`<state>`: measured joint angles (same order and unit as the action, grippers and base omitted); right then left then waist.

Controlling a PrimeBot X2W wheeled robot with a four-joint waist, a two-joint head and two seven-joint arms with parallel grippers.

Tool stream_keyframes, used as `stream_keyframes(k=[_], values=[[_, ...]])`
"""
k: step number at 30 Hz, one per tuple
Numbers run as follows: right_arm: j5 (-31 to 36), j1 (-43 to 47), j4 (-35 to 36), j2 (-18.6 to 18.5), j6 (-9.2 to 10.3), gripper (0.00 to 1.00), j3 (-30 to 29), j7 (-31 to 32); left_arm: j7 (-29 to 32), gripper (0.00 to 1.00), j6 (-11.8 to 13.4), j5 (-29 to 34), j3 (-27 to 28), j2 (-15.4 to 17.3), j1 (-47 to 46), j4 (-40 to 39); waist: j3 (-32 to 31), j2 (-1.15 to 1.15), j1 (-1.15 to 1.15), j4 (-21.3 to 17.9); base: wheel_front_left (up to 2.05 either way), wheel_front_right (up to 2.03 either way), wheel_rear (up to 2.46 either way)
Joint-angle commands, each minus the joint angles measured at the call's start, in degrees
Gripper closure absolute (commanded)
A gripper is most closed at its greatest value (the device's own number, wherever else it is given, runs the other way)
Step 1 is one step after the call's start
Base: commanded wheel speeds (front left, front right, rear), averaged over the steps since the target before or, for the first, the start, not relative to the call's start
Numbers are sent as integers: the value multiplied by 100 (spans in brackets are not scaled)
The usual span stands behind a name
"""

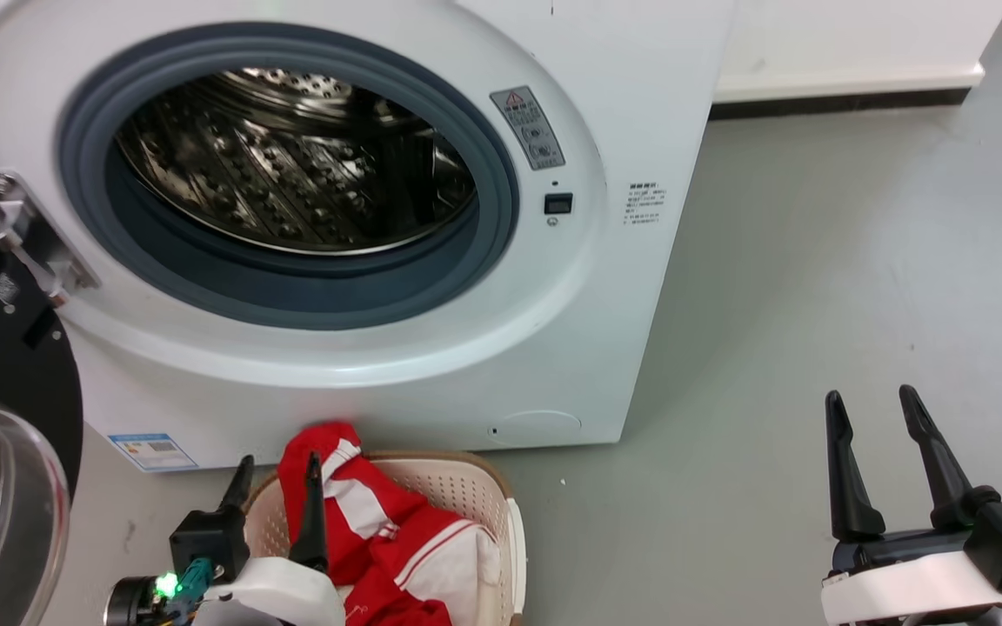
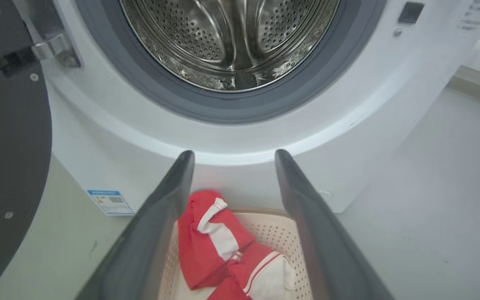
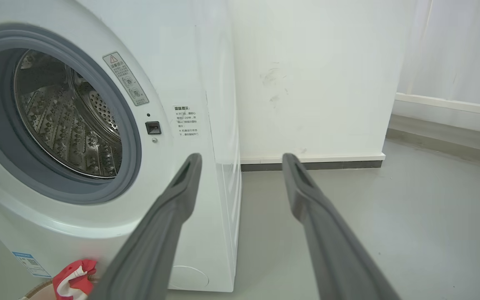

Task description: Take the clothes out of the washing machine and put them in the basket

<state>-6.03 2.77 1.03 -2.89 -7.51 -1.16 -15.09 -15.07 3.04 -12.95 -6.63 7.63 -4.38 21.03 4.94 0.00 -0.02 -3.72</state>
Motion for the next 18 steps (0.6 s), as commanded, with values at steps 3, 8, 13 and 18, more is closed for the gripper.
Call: stream_keyframes(k=[3,8,13,18], values=[[2,129,-12,3,4,0,-2,-12,-15,0,-57,255,282,-133,260,-483,-219,0,2,91,0,0,0],[-7,194,1,3,4,0,-50,-12,-15,0,-135,617,637,-305,548,-1307,-359,0,2,135,0,0,0],[-46,245,14,2,4,0,-70,-12,-15,0,-209,849,783,-392,766,-1846,-460,0,2,173,0,0,0],[-48,322,0,2,4,0,-94,-12,-15,0,-284,980,771,-434,931,-2210,-542,0,2,202,0,0,0]])
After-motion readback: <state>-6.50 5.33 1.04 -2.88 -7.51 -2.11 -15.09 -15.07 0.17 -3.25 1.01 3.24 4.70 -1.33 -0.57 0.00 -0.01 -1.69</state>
